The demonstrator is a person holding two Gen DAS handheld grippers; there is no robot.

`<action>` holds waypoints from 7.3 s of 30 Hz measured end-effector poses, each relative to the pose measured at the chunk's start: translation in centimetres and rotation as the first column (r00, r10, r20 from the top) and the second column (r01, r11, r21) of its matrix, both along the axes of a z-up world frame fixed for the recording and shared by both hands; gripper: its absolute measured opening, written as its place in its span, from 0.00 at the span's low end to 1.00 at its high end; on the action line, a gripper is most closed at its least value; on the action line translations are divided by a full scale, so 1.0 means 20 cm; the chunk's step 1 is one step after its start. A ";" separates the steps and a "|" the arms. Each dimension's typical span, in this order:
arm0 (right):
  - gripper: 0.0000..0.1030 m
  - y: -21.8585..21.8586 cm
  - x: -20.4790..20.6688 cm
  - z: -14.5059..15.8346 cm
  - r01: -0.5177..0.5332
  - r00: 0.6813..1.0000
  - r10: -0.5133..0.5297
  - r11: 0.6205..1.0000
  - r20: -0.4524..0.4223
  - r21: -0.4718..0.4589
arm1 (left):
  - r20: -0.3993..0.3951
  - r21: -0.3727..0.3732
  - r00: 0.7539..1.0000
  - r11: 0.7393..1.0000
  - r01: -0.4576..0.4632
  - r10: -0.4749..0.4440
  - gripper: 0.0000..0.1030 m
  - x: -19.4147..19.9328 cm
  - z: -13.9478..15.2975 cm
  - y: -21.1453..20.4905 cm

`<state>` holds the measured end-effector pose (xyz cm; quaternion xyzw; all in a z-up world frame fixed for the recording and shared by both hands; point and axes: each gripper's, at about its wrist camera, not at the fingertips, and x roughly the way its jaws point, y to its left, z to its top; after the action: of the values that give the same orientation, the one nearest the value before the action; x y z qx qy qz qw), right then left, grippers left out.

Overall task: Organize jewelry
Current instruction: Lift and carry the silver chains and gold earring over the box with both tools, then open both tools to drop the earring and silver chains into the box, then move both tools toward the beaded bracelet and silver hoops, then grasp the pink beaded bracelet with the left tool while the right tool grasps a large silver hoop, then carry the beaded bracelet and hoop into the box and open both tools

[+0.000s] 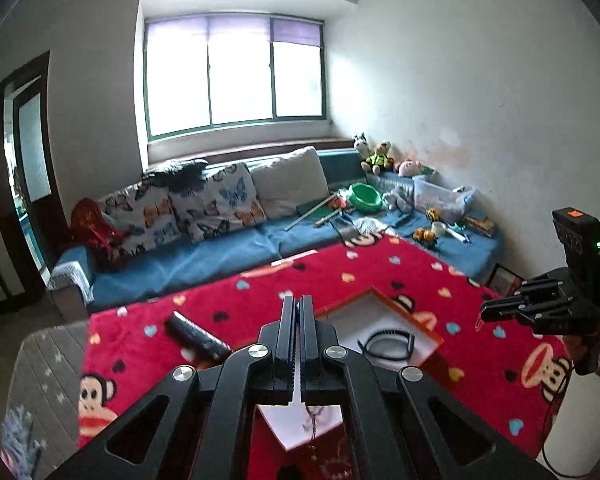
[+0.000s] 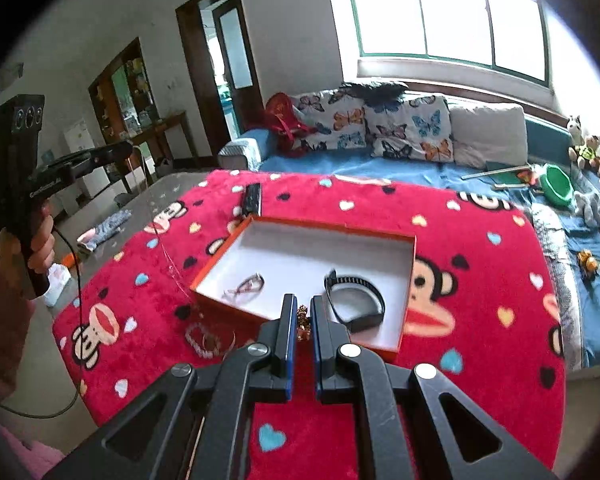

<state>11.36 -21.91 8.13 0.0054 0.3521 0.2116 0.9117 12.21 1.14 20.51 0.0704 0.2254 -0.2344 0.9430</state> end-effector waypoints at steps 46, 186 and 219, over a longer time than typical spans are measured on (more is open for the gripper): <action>0.09 -0.12 0.49 -0.53 0.111 0.891 -0.139 0.990 -0.432 -0.090 | -0.335 0.112 0.942 0.993 0.037 0.003 0.00 0.45 -0.88 -0.13; 0.53 0.63 -0.04 -0.66 -0.446 0.883 0.362 0.845 -0.300 -0.295 | -0.442 0.082 0.896 0.993 0.086 -0.041 0.07 -0.13 -1.24 -0.04; 0.53 0.49 0.28 -0.40 -0.226 0.958 0.196 0.965 -0.209 -0.132 | -0.276 0.056 0.961 0.998 0.026 -0.009 0.07 0.32 -0.63 -0.04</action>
<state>17.03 -12.12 0.14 -0.0824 0.4530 0.2785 0.8429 18.70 0.25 7.83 0.0667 0.3605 -0.2435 0.8979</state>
